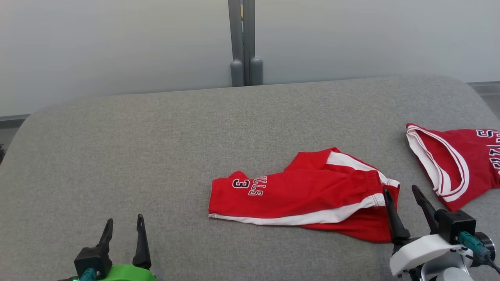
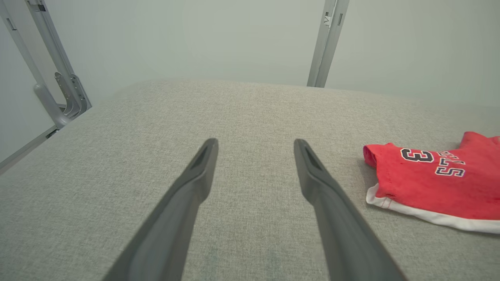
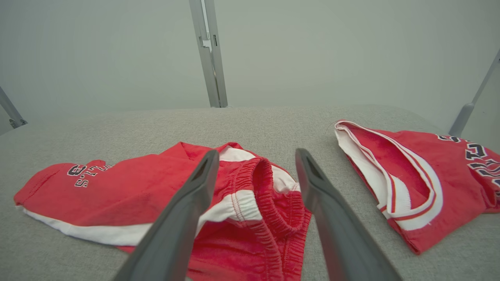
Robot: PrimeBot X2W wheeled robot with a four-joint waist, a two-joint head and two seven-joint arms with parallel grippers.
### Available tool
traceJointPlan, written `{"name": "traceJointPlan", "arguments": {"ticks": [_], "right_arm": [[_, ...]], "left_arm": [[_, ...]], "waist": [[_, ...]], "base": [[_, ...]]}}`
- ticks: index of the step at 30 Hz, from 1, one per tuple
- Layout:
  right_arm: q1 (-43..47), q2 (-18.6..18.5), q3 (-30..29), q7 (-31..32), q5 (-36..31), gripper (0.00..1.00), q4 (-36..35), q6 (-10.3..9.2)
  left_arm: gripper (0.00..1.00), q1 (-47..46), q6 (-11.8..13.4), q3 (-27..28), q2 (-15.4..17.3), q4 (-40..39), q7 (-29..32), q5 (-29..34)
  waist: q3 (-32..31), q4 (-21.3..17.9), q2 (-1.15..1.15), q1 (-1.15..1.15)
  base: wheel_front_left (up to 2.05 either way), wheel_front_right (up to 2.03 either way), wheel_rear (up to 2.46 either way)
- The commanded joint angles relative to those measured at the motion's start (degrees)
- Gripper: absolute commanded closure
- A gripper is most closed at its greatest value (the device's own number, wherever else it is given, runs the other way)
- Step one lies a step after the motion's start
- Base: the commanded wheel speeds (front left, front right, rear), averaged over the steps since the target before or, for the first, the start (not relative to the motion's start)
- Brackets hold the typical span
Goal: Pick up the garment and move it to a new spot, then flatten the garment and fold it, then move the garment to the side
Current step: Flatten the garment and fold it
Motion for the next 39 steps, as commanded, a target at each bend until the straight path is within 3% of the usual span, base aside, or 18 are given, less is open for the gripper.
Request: {"name": "traceJointPlan", "arguments": {"ticks": [1, 8, 24, 39], "right_arm": [[0.2, -0.21, 0.06, 0.0, -0.16, 0.0, 0.17, -0.09], [0.16, -0.23, 0.75, 0.0, 0.51, 0.0, 0.88, -0.09], [-5.22, -2.41, 5.27, 0.0, 3.64, 0.0, 5.16, -0.09], [-8.62, -3.92, 10.36, 0.0, 7.34, 0.0, 5.68, -0.09]], "left_arm": [[0.0, 0.51, -0.23, -0.23, 0.21, -0.18, 0.02, -0.1], [0.0, -0.2, -1.14, -2.05, 0.21, 0.48, 0.02, -1.11], [0.0, -7.11, -5.53, -13.11, 0.21, 7.83, 0.02, -10.86], [0.0, -13.16, -6.05, -23.71, 0.22, 10.65, 0.02, -18.84]], "waist": [[0.09, -0.05, 0.0, 0.0], [1.04, -0.39, 0.0, 0.0], [7.92, -2.14, 0.0, 0.0], [12.1, -3.25, 0.0, 0.0]], "base": [[0.0, 0.0, 0.0], [0.0, 0.0, 0.0], [0.0, 0.0, 0.0], [0.0, 0.0, 0.0]]}}
